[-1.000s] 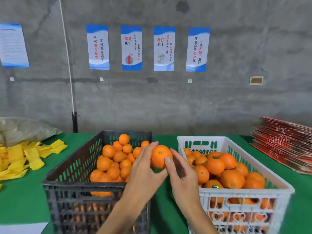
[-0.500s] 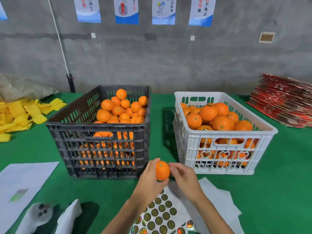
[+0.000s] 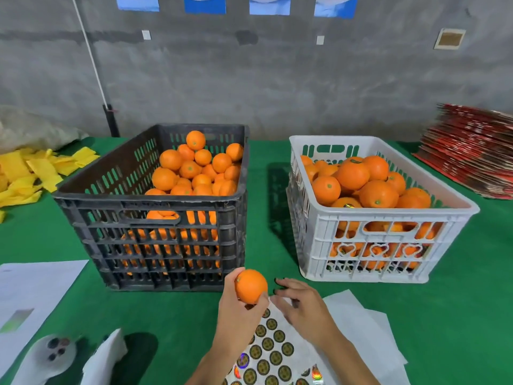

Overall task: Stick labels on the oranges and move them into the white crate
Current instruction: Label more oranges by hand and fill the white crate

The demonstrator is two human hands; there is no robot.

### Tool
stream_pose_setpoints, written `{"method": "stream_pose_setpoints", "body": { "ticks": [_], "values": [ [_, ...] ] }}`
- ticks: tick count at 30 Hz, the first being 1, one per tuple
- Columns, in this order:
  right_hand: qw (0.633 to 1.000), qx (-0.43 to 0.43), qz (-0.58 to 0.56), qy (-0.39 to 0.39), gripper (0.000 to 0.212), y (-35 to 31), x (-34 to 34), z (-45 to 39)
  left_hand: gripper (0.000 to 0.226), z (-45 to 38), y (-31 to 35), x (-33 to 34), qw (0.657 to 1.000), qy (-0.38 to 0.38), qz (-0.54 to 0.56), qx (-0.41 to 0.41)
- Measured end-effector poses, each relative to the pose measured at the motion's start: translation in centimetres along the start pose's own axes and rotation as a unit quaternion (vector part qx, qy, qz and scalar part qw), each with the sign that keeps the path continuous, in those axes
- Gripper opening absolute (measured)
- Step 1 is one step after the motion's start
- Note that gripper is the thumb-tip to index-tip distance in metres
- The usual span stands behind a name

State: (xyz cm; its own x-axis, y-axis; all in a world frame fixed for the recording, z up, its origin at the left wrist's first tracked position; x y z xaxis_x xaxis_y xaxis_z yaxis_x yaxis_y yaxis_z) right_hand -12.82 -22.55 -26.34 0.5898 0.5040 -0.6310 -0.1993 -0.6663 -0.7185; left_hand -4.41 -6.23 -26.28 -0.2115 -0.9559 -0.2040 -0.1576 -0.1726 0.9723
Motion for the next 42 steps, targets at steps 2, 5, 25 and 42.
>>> {"method": "stream_pose_setpoints", "body": {
  "ticks": [2, 5, 25, 42],
  "values": [
    [0.998, 0.047, -0.031, 0.015, 0.011, 0.2, 0.0, -0.1, 0.065, -0.1, -0.3, 0.1, 1.0, -0.001, 0.0, -0.008],
    [0.992, 0.106, -0.064, 0.033, 0.034, 0.6, 0.0, -0.4, 0.073, -0.2, -0.7, 0.3, 1.0, -0.002, -0.005, -0.019],
    [0.954, -0.015, -0.117, 0.275, 0.013, -13.0, -11.4, -3.1, 0.081, -2.4, 14.2, 1.5, 0.98, 0.0, -0.023, 0.196],
    [0.895, -0.042, 0.302, 0.324, 0.047, -16.6, -23.5, -17.9, 0.078, -13.1, 32.5, 11.6, 0.908, -0.157, -0.161, 0.353]
  ]
}}
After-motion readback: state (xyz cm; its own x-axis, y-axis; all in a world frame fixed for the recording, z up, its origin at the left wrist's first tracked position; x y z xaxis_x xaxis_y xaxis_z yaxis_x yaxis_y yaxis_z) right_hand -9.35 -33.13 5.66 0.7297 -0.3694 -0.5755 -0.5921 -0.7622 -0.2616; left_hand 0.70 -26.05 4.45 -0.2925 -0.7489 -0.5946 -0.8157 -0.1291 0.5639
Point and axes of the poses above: each hand's wrist, its own z-axis away from the middle knuckle, its own x-axis out of the palm, y = z × x, the point moved 7 cm from there along -z, towards the middle knuckle, and after that the axes turned 13 degrees about y, right-handed, at the moved point
